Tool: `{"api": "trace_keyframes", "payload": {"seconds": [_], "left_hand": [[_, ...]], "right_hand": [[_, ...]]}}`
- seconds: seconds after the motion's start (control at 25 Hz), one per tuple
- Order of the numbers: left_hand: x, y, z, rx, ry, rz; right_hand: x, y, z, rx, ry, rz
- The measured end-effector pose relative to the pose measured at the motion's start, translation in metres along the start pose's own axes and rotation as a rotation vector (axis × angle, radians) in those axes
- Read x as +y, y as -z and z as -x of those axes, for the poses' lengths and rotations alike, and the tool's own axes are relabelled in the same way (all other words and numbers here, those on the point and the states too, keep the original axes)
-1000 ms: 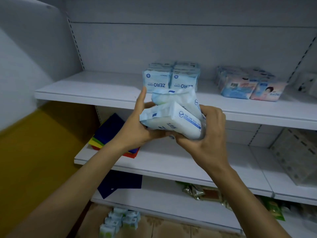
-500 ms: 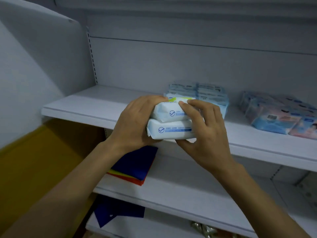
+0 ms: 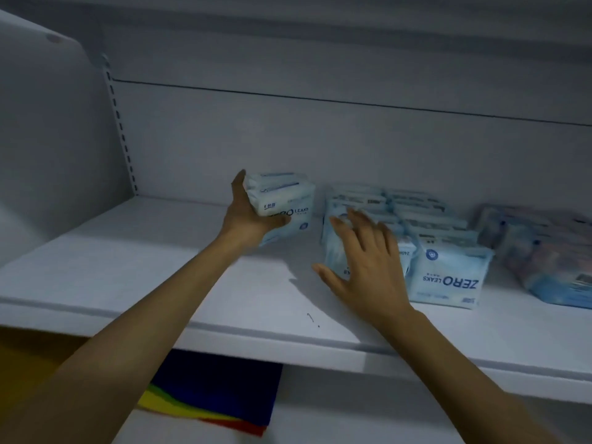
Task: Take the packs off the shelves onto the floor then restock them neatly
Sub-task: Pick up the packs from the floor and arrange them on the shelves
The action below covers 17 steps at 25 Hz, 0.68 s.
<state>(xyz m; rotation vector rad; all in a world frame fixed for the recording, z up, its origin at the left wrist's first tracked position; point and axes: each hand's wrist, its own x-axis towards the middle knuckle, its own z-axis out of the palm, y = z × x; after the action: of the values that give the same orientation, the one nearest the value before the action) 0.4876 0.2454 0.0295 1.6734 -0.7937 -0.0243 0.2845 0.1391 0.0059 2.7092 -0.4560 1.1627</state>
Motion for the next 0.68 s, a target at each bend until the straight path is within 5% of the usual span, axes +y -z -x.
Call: {"api": "trace_keyframes", "payload": {"seconds": [0.16, 0.4, 0.68], "left_hand": [[-0.061, -0.033, -0.066, -0.258, 0.08, 0.061], [-0.062, -0.058, -0.082, -0.128, 0.028, -0.019], [-0.067, -0.059, -0.089, -0.176, 0.019, 0.017]], "right_hand": [[0.007, -0.015, 0.006, 0.076, 0.016, 0.001], [0.006, -0.018, 0.003, 0.116, 0.01, 0.024], [0.007, -0.019, 0.002, 0.124, 0.008, 0.052]]}}
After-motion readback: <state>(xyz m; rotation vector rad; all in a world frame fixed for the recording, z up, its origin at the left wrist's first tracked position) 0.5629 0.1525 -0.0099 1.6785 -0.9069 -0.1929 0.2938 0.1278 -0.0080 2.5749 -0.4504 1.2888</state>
